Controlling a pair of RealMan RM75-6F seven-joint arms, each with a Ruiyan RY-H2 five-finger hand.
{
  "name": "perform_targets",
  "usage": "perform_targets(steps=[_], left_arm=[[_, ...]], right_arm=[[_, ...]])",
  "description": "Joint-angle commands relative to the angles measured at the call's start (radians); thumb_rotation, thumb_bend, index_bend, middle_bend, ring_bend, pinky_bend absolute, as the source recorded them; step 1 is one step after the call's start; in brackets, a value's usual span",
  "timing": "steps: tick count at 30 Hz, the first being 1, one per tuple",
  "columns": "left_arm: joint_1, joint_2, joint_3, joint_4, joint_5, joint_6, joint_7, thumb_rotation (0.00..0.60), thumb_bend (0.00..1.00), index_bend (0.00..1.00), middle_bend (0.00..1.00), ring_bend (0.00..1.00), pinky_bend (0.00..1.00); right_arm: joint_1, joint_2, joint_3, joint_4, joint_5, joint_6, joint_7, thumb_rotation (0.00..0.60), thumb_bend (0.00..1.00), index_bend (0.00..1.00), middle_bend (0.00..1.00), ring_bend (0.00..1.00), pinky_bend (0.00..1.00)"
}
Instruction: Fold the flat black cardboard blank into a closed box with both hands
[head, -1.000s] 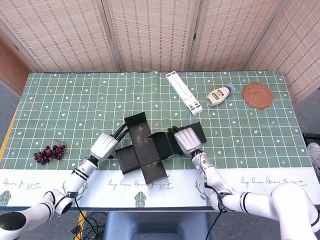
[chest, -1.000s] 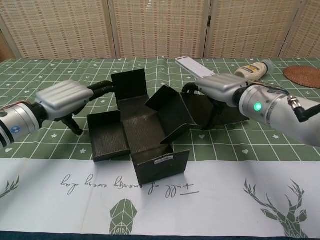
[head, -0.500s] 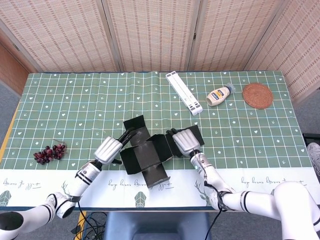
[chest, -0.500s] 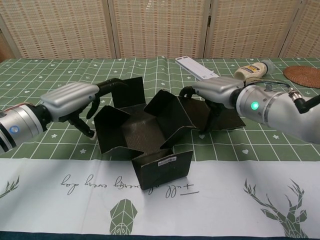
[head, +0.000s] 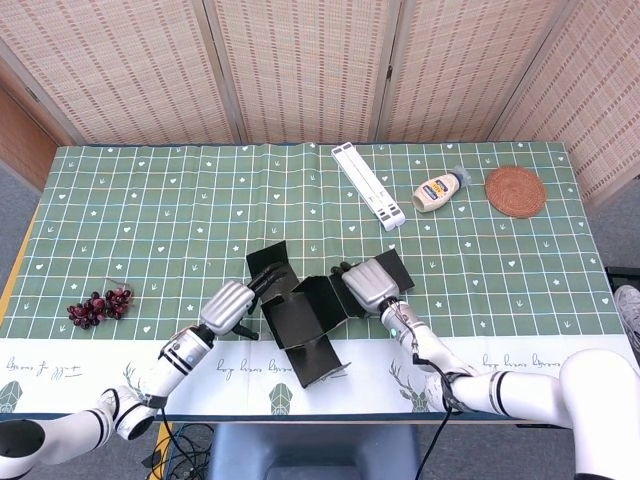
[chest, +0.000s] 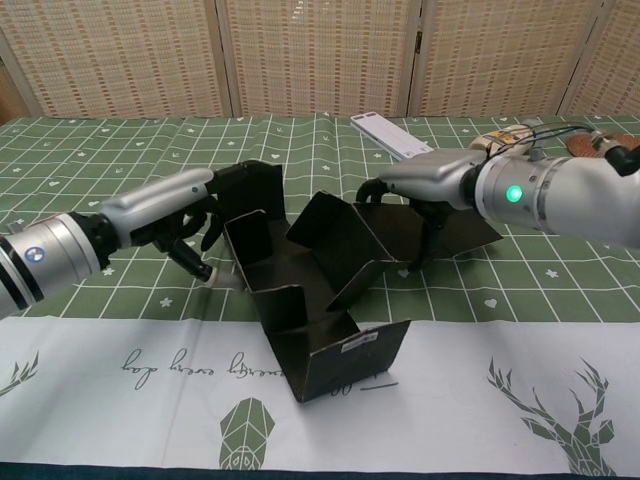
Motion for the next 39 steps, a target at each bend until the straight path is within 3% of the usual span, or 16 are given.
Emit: perform_targets(steps=[1,28,32,35,39], left_arm=[[-0.010,-0.002,-0.005,-0.002,-0.018,-0.032,-0.089,0.600,0.08,0.00,0.00,0.65,0.87],[-0.062,0.023,0.022,-0.034,-0.016,-0.146,-0.459,0.600,0.08,0.00,0.00,0.66,0.87],[-0.066,0.029,0.033,-0.040,-0.012,-0.159,-0.509,0.600,0.08,0.00,0.00,0.77,0.87],[-0.068,0.029,0.041,-0.037,-0.005,-0.162,-0.527,0.600,0.08,0.00,0.00,0.66,0.87],[-0.071,0.030,0.050,-0.038,0.001,-0.166,-0.548,0.600,0.08,0.00,0.00,0.65,0.87]], right_arm=[[0.010,0.010,-0.013,-0.005,-0.013,-0.005,-0.009,0.600,0.25,0.26,0.37,0.82,1.00],[0.107,0.128,-0.093,-0.072,-0.192,-0.085,-0.030,0.600,0.28,0.31,0.42,0.83,1.00],[0.111,0.134,-0.105,-0.073,-0.220,-0.090,-0.023,0.600,0.28,0.32,0.42,0.83,1.00],[0.113,0.140,-0.111,-0.078,-0.240,-0.094,-0.016,0.600,0.28,0.32,0.43,0.83,1.00],[0.115,0.147,-0.117,-0.082,-0.271,-0.088,-0.011,0.600,0.28,0.32,0.43,0.83,1.00]])
